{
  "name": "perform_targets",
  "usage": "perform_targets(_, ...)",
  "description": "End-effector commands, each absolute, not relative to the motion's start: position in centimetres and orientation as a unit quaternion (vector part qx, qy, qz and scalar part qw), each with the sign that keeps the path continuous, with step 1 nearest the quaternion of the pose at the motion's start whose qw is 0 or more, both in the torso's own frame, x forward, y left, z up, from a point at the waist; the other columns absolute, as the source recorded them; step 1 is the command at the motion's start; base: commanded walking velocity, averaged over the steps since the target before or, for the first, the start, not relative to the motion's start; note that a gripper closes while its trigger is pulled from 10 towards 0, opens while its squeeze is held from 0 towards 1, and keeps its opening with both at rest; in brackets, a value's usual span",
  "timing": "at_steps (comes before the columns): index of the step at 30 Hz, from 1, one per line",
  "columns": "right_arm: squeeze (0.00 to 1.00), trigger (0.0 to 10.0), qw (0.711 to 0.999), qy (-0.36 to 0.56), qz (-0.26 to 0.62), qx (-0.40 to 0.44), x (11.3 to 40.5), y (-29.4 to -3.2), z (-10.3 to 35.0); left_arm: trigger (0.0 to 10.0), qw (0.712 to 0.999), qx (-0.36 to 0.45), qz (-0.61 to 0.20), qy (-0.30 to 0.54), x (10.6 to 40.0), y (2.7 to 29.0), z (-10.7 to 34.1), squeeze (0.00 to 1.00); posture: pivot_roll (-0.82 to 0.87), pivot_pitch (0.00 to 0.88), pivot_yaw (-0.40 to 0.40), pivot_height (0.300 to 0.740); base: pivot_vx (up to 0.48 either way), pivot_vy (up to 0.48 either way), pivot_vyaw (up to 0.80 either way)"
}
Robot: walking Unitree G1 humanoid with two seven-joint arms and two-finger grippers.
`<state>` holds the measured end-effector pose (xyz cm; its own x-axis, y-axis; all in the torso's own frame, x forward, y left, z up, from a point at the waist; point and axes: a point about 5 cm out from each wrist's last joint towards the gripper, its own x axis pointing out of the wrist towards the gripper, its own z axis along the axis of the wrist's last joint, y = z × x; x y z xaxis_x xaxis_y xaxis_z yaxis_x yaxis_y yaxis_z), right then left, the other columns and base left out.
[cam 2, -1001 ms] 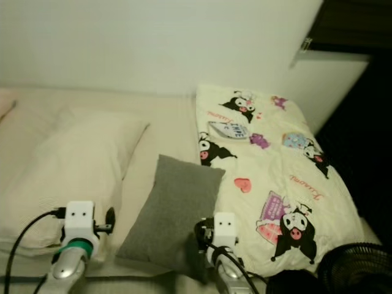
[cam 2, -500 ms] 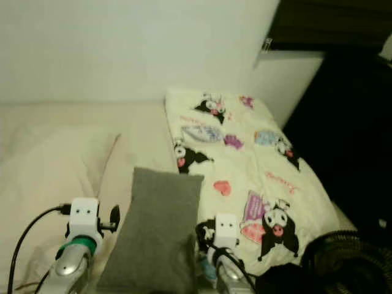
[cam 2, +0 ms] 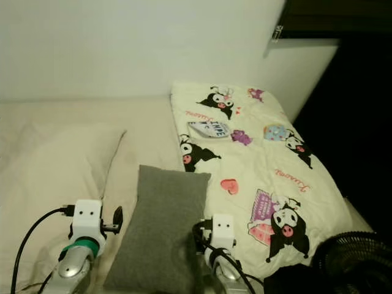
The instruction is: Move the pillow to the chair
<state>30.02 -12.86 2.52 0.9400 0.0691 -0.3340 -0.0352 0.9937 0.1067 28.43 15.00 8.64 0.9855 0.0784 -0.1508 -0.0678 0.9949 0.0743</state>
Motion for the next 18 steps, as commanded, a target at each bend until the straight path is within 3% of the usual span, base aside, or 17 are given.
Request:
perform_targets(1,0.00,10.0,0.980,0.191,0.018,0.054,29.5,-13.2,1.7,10.0,0.995,0.035,0.039,0.091,28.0,14.9,7.9,0.00,0.06,0.081,0.000,0.740,0.000,-0.480,0.00)
perform_targets(3,0.00,10.0,0.980,0.191,0.018,0.054,29.6,-13.2,1.7,10.0,0.994,0.032,0.041,0.095,28.0,14.9,7.8,0.00,0.06,0.080,0.000,0.740,0.000,-0.480,0.00)
perform_targets(13,0.00,10.0,0.976,0.209,0.036,0.047,29.5,-12.8,1.5,10.0,0.992,0.029,0.061,0.107,27.8,15.4,7.3,0.00,0.06,0.081,-0.007,0.740,0.000,0.000,0.00)
perform_targets(18,0.00,10.0,0.978,0.204,0.034,0.028,29.3,-13.2,1.2,10.0,0.989,0.083,0.040,0.113,27.2,15.8,6.2,0.00,0.06,0.081,-0.012,0.740,0.000,0.000,0.00)
